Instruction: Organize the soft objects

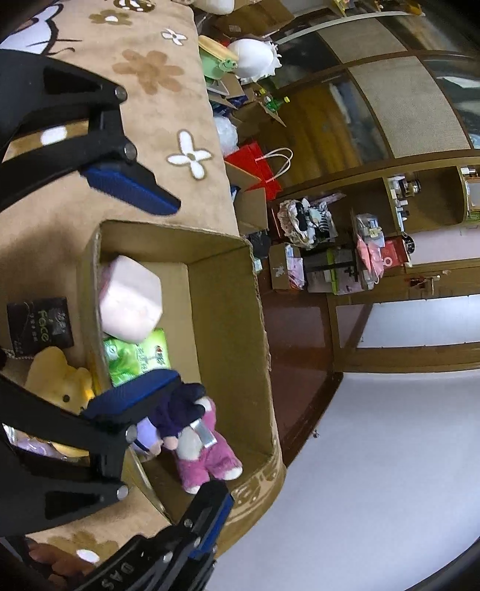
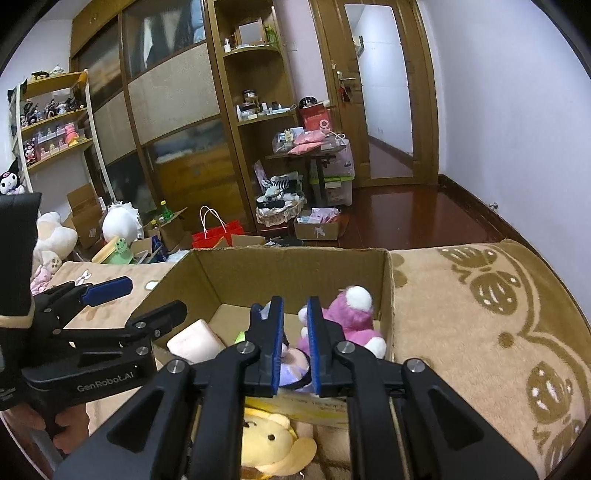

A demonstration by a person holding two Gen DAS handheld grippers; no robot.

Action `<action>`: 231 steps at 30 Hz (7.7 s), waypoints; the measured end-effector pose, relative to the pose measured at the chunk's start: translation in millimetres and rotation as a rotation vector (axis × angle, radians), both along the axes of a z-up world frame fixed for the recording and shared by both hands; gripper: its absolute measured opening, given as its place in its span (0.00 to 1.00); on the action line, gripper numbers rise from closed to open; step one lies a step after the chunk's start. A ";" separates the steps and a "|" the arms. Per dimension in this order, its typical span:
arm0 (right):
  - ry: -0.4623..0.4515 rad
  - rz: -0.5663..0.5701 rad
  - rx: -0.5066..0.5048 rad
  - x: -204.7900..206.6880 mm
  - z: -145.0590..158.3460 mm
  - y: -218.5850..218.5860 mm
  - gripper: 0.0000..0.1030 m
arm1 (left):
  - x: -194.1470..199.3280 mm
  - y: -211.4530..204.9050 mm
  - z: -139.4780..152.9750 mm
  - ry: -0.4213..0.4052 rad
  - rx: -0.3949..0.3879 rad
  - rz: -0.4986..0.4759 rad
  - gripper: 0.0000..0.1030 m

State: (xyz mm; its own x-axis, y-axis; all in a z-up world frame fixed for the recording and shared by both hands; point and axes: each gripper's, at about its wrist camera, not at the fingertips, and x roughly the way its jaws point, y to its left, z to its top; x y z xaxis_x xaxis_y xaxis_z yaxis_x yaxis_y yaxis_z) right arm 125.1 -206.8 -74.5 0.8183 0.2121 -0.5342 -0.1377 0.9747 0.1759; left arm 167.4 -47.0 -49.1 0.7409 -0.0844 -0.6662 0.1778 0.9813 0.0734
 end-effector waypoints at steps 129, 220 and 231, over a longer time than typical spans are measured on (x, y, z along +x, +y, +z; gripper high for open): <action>0.523 -0.085 -0.158 -52.4 -120.5 29.4 0.74 | -84.3 -5.1 -118.6 0.652 0.136 -0.039 0.61; 0.052 -0.017 -0.084 -108.9 -8.4 18.2 0.10 | -77.9 15.3 -94.3 0.556 -0.049 -0.048 0.34; -0.006 -0.024 -0.074 -111.8 3.4 14.7 0.10 | -108.8 25.7 -25.3 0.289 -0.110 -0.025 0.33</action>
